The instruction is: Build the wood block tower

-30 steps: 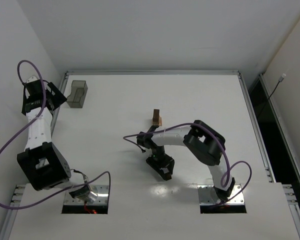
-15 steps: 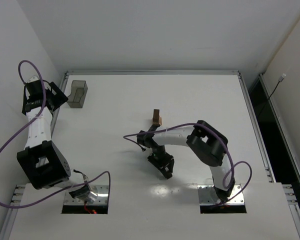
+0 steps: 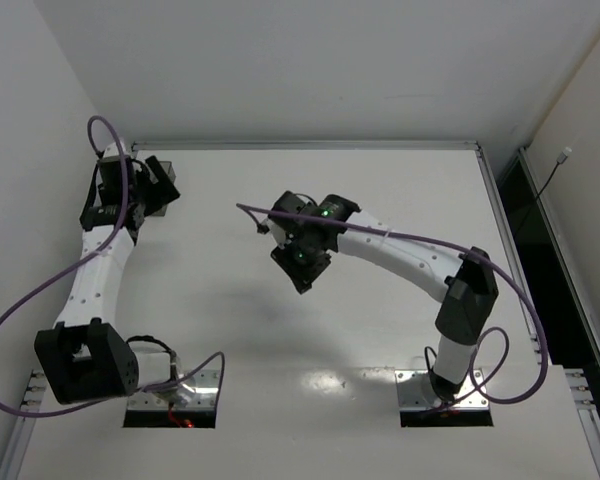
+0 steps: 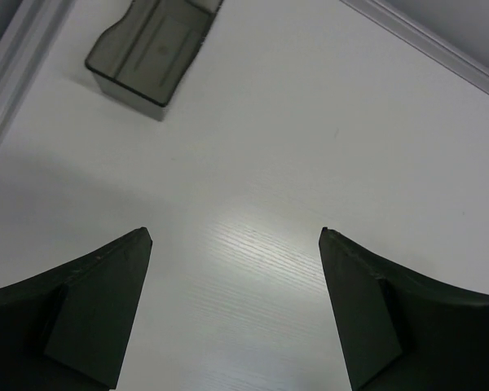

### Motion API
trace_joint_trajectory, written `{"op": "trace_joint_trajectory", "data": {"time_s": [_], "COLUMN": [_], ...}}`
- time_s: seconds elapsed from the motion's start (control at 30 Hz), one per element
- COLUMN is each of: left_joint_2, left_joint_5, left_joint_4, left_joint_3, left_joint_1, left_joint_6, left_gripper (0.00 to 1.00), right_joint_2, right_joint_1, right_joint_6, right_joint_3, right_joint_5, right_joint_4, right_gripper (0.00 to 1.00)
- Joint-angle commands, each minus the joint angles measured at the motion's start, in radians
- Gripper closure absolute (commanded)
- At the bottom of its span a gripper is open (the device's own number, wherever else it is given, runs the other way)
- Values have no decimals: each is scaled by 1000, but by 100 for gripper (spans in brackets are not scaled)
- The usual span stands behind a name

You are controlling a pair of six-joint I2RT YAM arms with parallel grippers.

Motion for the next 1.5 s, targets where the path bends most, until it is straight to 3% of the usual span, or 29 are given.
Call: {"op": "trace_joint_trajectory", "data": {"time_s": [0.0,0.2,0.37,0.73,1.07,1.47], "left_joint_2": [-75,-135,-158,-149,-97,-124], "left_joint_5": [-77,-150,-150,-159,-202,-235], "left_joint_4": [4,-27,-16,63,51,41], "left_joint_3": [-1,-24,-51,-90,-60,-92], "left_joint_1": [-83,-172,-182,-212,-243,-265], "left_joint_6": [-25,-43,-43,-43,8,40], "left_gripper": [19,19,19,19,19,19], "right_joint_2": [-20,25,104,241,353,468], "right_joint_1": [-80,-236,-362,-507,-495,-425], "right_joint_6": [-93,-188,-225,-147,-63,-43], "right_joint_3": [125,310,464,516,548,670], "right_joint_5": [-67,-101,-101,-231,-360,-146], "right_joint_4": [-59,-131,-162,-173,-151,-133], "right_gripper": [100,100,100,100,100,100]}}
